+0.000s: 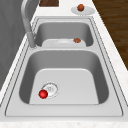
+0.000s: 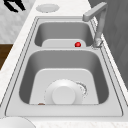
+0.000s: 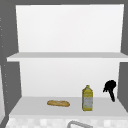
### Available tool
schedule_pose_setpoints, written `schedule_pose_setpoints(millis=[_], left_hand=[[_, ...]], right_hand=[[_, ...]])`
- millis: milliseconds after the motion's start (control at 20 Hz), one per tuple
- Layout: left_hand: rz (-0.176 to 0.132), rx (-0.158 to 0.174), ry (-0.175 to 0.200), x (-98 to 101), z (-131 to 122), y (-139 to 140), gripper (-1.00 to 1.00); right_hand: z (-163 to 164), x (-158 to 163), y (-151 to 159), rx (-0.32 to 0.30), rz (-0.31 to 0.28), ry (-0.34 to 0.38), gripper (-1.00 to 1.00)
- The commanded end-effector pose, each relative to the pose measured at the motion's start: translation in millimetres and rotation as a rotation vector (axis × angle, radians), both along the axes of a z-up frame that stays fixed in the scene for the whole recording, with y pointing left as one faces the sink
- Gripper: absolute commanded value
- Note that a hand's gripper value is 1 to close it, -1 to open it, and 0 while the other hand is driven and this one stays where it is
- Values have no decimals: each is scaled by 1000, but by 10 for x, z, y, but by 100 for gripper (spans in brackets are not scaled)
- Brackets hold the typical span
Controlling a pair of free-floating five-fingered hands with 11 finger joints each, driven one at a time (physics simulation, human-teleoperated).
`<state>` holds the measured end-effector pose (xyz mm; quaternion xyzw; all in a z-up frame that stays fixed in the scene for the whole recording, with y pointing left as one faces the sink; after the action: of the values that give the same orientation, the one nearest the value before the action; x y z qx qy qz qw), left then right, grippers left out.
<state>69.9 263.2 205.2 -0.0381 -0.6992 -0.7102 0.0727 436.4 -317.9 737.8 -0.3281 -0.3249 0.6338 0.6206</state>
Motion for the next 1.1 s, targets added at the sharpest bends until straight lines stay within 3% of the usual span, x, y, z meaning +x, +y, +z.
schedule_pose_setpoints(millis=[0, 400, 900, 1050], left_hand=[[0, 0, 0, 0, 0, 0, 0], [0, 0, 0, 0, 0, 0, 0], [0, 0, 0, 0, 0, 0, 0], [0, 0, 0, 0, 0, 0, 0]], right_hand=[[-293, -238, -60, 17, -33, -24, -100], [-942, -722, -121, -12, -57, -41, -100], [-1623, -1223, -144, -51, -113, 6, -100], [-1802, -1372, -234, -34, -107, -57, -100]])
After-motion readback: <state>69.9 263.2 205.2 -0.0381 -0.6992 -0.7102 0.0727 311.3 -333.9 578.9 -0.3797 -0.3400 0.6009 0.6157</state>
